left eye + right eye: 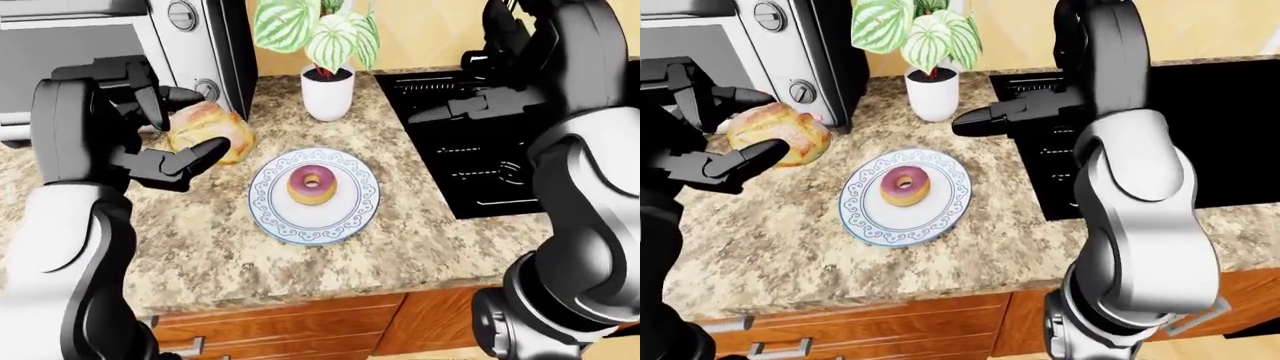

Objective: Place the pastries on the plates.

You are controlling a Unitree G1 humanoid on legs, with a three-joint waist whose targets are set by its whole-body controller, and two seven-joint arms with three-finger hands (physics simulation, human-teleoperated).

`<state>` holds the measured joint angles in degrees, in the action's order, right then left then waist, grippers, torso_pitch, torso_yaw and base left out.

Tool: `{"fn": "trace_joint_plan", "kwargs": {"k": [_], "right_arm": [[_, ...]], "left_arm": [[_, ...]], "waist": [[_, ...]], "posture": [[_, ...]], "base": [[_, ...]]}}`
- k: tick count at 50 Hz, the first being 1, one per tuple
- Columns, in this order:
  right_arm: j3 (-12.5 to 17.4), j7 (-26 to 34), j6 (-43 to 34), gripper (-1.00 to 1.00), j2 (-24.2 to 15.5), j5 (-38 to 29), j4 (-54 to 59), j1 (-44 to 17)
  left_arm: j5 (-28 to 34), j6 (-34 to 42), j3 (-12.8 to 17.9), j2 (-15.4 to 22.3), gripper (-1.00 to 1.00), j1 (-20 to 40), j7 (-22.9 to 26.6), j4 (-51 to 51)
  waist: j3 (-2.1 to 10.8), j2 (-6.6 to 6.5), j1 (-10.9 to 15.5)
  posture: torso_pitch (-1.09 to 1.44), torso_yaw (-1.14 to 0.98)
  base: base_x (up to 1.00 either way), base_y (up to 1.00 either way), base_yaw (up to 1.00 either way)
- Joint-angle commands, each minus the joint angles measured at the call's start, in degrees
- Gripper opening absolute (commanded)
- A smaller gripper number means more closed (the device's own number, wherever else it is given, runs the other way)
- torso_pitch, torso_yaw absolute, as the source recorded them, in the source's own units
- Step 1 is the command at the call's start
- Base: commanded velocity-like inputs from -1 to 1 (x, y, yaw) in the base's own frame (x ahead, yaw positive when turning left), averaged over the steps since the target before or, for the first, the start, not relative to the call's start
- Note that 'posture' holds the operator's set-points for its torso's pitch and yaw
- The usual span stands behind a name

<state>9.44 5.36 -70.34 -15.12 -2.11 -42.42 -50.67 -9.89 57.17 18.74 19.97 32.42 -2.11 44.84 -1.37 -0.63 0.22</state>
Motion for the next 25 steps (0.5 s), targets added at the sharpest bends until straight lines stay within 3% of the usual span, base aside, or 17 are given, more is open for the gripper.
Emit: {"fn": "trace_joint_plan", "kwargs": {"k": [1,7,9,14,16,17,18,19,20,21,23,24,25], "right_arm": [[0.42,-2.21,1.38,1.00,-0.36,0.98,-1.57,-1.30],[-0.13,-4.94,2.27,1.00,0.04,3.07,-2.39,0.36],[-0.07,-5.50,2.06,1.00,-0.02,3.73,-2.79,0.67],[0.16,-7.07,2.19,1.00,0.62,5.47,-3.37,0.89],[0.26,-7.29,2.48,1.00,0.51,6.17,-4.24,1.91],[0.41,-7.55,2.35,1.00,0.62,6.59,-4.37,2.06],[0.28,-7.90,2.62,1.00,0.50,6.71,-4.28,2.42],[0.47,-8.21,2.53,1.00,0.83,7.19,-4.34,2.45],[0.52,-8.46,2.50,1.00,0.77,7.49,-4.40,2.47],[0.61,-8.65,2.49,1.00,0.77,7.78,-4.44,2.49],[0.11,-8.96,2.95,1.00,0.61,8.32,-4.68,3.02],[0.11,-9.12,3.06,1.00,0.74,8.55,-4.70,3.18],[-0.22,-9.06,3.45,1.00,0.40,8.59,-4.73,3.45]], "left_arm": [[-1.24,-1.19,0.17,0.56,-1.00,1.35,-1.58,2.10],[-2.65,-1.57,0.02,1.04,-1.00,0.55,-3.38,2.46],[-2.99,-1.07,0.09,1.45,-1.00,1.00,-3.69,2.55],[-3.29,-1.00,-0.23,1.59,-1.00,0.74,-4.12,2.99],[-3.02,-1.25,-0.43,1.70,-1.00,0.57,-4.18,2.90],[-2.96,-1.25,-0.48,1.67,-1.00,0.56,-4.17,2.94],[-2.91,-1.13,-0.56,1.67,-1.00,0.63,-4.16,3.04],[-2.95,-1.05,-0.53,1.60,-1.00,0.79,-4.15,3.07],[-2.77,-1.22,-0.74,1.57,-1.00,0.56,-4.11,2.99],[-2.67,-1.37,-0.84,1.41,-1.00,0.42,-4.13,3.03],[-2.46,-1.38,-1.03,1.24,-1.00,0.39,-4.09,3.11],[-2.41,-1.32,-1.06,1.16,-1.00,0.52,-4.08,3.14],[-2.31,-1.34,-1.10,1.11,-1.00,0.54,-4.05,3.11]], "waist": [[1.56,-0.49,-0.26],[0.90,1.34,-0.64],[1.56,2.20,-0.70],[1.12,1.35,0.22],[0.52,-0.62,0.34],[-1.80,-1.59,0.06],[-2.17,-2.12,-0.58],[-1.84,-3.38,-1.08],[-0.29,-5.85,-1.02],[-2.68,-4.34,-0.11],[-0.63,-4.78,-0.52],[-0.16,-5.31,-0.51],[-0.52,-5.33,-0.39]], "posture": [[0.00,0.00],[0.00,0.00],[0.00,0.00],[0.00,0.00],[0.00,0.00],[0.00,0.00],[0.00,0.00],[0.00,0.00],[0.00,0.00],[0.00,0.00],[0.00,0.00],[0.00,0.00],[0.00,0.00]], "base": [[-0.46,-0.02,0.00],[-0.46,-0.03,0.00],[-0.46,0.00,0.00],[-0.45,-0.03,0.00],[-0.12,-0.09,0.00],[0.00,-0.04,0.00],[0.00,-0.03,0.00],[0.00,-0.02,0.00],[0.00,-0.27,0.00],[0.00,-0.34,0.00],[0.00,-0.52,0.00],[0.09,-0.92,0.00],[0.09,-0.93,0.00]]}}
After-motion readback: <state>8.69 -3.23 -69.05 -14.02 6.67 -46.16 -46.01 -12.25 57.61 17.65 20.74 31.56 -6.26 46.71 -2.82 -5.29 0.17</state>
